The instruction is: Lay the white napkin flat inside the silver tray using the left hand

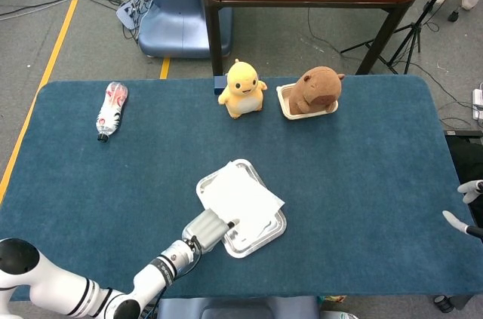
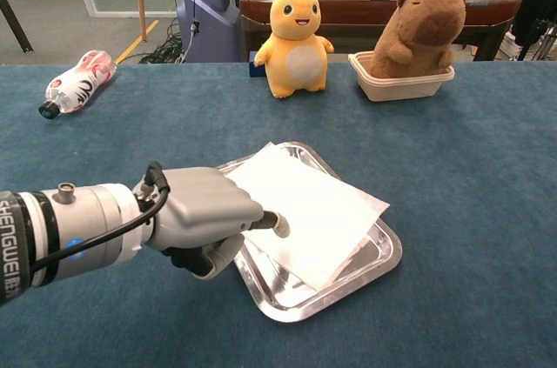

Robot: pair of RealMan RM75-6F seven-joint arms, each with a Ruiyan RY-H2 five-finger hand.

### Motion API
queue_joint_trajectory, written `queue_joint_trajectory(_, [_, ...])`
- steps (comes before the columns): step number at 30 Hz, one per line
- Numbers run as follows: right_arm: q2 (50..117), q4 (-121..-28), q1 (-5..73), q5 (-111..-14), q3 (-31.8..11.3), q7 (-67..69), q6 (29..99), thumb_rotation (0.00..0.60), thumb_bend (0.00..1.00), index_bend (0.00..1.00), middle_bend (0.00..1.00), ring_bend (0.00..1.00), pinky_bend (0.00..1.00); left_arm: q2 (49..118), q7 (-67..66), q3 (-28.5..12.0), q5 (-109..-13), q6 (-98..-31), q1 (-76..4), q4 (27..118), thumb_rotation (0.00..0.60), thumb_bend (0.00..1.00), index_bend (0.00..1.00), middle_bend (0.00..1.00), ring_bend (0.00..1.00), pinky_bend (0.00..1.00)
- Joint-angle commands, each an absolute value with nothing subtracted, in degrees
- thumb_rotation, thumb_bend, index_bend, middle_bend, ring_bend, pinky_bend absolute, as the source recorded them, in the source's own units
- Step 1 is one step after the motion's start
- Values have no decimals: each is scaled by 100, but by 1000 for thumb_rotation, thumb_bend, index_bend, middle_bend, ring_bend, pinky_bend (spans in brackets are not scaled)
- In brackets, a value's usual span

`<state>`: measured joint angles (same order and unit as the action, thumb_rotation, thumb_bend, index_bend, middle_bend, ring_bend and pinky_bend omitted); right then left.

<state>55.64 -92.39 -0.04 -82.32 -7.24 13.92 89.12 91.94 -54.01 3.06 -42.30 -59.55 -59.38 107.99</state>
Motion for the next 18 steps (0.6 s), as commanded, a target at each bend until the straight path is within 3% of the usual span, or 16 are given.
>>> queue_joint_trajectory(1, [5563,-9233,-5,-8223,-728,1394,8907,600,12,474,580,499,698,9219,-5421,315,-4218,-5960,-5955,10819,600,1000,153,1000,878,923])
queue_joint_trajectory(18, [5532,-9212,-28,-8083,-757,1386,8841,600,12,474,580,499,698,9527,-5531,355,-4193,-5915,-6072,10590,600,1000,150,1000,877,923])
